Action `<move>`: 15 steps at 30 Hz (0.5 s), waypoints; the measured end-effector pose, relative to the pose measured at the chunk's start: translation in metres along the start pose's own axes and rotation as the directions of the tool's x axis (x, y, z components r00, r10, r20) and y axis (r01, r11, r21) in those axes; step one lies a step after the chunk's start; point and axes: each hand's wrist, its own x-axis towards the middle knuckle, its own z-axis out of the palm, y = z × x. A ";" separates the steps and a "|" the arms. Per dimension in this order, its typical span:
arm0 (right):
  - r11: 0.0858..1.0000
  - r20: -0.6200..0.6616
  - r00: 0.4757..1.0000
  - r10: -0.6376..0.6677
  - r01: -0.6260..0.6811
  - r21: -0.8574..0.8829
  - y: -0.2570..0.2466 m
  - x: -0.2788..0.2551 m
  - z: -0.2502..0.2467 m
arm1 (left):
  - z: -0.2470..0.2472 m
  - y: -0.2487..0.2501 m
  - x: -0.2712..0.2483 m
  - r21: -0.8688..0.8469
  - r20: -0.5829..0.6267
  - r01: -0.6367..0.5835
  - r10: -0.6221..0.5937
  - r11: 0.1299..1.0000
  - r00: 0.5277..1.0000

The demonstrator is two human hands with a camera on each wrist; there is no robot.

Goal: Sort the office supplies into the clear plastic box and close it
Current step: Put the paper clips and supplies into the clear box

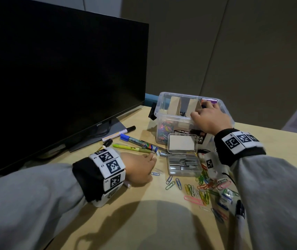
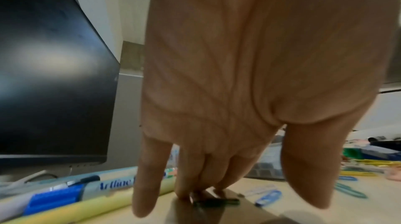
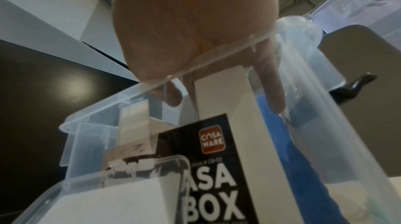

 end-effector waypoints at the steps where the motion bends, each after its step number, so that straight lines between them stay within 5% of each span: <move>1: 1.000 0.001 1.000 0.000 0.000 -0.001 0.000 0.000 0.000 | 0.000 0.003 -0.003 -0.008 0.022 0.005 -0.005 1.000 1.000; 10: 1.000 -0.012 1.000 0.000 0.000 -0.004 0.001 0.001 0.002 | -0.003 0.022 -0.020 -0.070 0.041 -0.077 0.080 0.995 0.996; 15: 1.000 -0.007 1.000 -0.001 0.001 -0.005 0.001 0.000 0.002 | -0.011 -0.007 -0.017 -0.183 -0.191 0.057 -0.092 0.981 0.977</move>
